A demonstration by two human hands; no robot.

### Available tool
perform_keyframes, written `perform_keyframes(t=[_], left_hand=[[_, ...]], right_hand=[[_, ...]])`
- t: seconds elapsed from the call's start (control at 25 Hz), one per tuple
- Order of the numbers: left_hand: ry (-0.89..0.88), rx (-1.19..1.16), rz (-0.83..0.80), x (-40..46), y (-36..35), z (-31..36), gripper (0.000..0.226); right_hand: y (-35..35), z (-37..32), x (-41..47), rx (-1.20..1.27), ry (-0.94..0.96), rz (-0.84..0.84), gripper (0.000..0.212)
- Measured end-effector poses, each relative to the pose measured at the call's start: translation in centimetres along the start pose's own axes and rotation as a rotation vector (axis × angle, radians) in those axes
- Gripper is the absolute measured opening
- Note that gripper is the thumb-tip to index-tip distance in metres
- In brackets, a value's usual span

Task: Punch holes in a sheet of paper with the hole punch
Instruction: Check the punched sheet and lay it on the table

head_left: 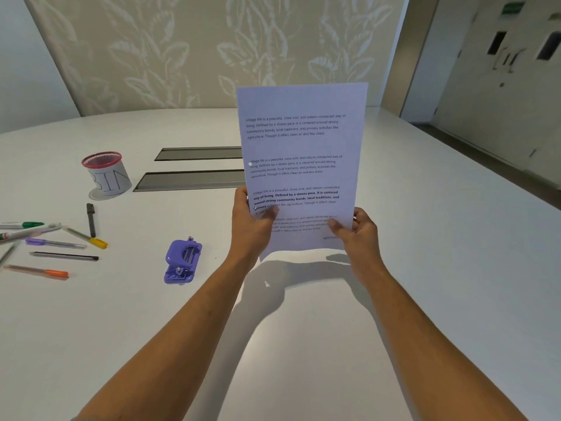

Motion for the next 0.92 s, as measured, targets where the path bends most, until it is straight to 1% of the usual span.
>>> perform_keyframes(t=[0.08,0.16,0.24,0.32,0.36,0.44,0.6,0.72,0.76,0.84,0.92], left_hand=[[0.03,-0.092,0.029,0.0,-0.1,-0.2,0.039],[0.056,-0.153,0.068,-0.1,-0.3,-0.5,0.041],[0.097,-0.232,0.109,-0.1,-0.7,-0.9,0.041],[0.147,-0.33,0.137,-0.5,-1.6,-1.4,0.041],[0.161,-0.352,0.139,-0.8,-2.1,-1.7,0.041],[0.174,-0.359,0.127,-1.4,-2.8,-2.0,0.045],[0.193,-0.474,0.09,-1.1,-2.3,-1.8,0.054],[0.169,-0.562,0.152,0.5,0.4,-0.6,0.047],[0.155,-0.573,0.143,1.1,1.2,-0.2,0.044],[0.157,-0.54,0.081,2.4,2.7,0.8,0.041],[0.182,-0.407,0.002,3.4,4.0,1.6,0.043]], right_hand=[[0.5,1.7,-0.4,0.157,-0.17,0.026,0.034],[0.5,2.6,-0.8,0.396,-0.258,0.048,0.04],[-0.5,2.5,-1.3,0.614,-0.27,-0.013,0.038],[-2.0,1.6,-1.8,0.689,-0.235,-0.104,0.037],[-2.6,1.2,-2.0,0.687,-0.209,-0.128,0.039],[-2.7,0.7,-1.8,0.658,-0.168,-0.103,0.043],[-0.2,-0.2,-0.7,0.516,-0.098,-0.025,0.037],[2.4,-1.3,0.3,0.378,-0.016,-0.04,0.034],[3.2,-1.8,0.6,0.334,0.012,-0.059,0.033],[4.6,-2.7,1.1,0.253,0.054,-0.1,0.033],[5.8,-3.4,1.6,0.182,0.08,-0.116,0.034]])
Point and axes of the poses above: each hand's wrist, its own x-axis towards the middle knuckle, its own y-axis out of the back of the hand, z = x × y, the point moved 8 cm from there along x, towards the middle knuckle, and after that the axes turned 10 degrees about -x, right-handed, at the moved point
